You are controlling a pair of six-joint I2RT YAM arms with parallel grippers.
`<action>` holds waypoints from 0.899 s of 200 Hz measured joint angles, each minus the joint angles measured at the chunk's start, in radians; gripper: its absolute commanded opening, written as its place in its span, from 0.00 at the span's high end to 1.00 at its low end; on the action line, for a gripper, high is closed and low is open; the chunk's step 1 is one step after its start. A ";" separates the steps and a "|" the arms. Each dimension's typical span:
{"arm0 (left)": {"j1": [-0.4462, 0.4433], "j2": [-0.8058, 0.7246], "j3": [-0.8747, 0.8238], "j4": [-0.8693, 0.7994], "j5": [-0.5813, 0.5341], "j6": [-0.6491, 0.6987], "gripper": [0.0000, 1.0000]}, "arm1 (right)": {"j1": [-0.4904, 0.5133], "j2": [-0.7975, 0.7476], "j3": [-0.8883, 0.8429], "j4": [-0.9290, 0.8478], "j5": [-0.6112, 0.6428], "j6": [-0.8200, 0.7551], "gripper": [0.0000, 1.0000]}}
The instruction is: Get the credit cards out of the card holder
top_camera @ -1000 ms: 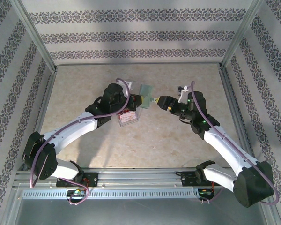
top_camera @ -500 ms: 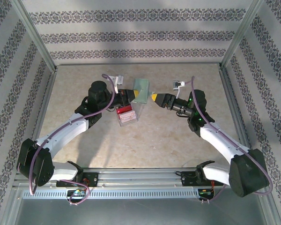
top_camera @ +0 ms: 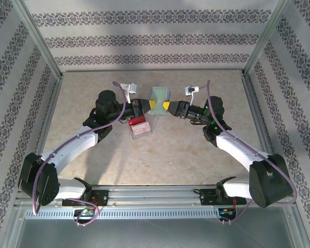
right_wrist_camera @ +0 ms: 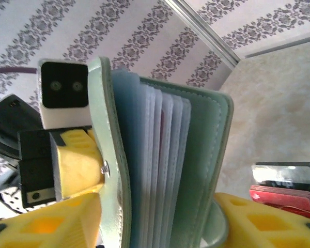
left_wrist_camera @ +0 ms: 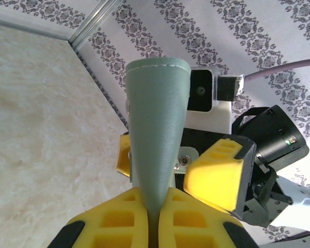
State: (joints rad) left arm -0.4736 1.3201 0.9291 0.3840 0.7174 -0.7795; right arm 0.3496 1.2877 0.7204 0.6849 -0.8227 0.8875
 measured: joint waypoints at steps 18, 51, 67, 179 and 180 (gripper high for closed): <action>0.000 -0.005 -0.004 0.015 0.006 -0.009 1.00 | 0.000 0.000 0.000 0.042 -0.008 0.022 0.54; 0.000 -0.005 -0.005 0.055 0.013 -0.027 1.00 | -0.002 0.003 -0.010 0.145 -0.016 0.080 0.64; 0.000 -0.005 -0.005 0.077 0.018 -0.042 0.97 | -0.008 0.003 -0.011 0.181 -0.021 0.102 0.72; 0.005 0.040 -0.005 0.111 0.019 -0.100 0.19 | -0.014 0.000 -0.020 0.243 -0.035 0.158 1.00; 0.005 0.040 -0.005 0.111 0.019 -0.098 0.19 | -0.014 0.000 -0.020 0.241 -0.035 0.158 1.00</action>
State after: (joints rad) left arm -0.4690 1.3602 0.9237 0.4950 0.7364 -0.8772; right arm 0.3359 1.2873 0.7002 0.9264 -0.8577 1.0451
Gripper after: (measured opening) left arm 0.721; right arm 0.090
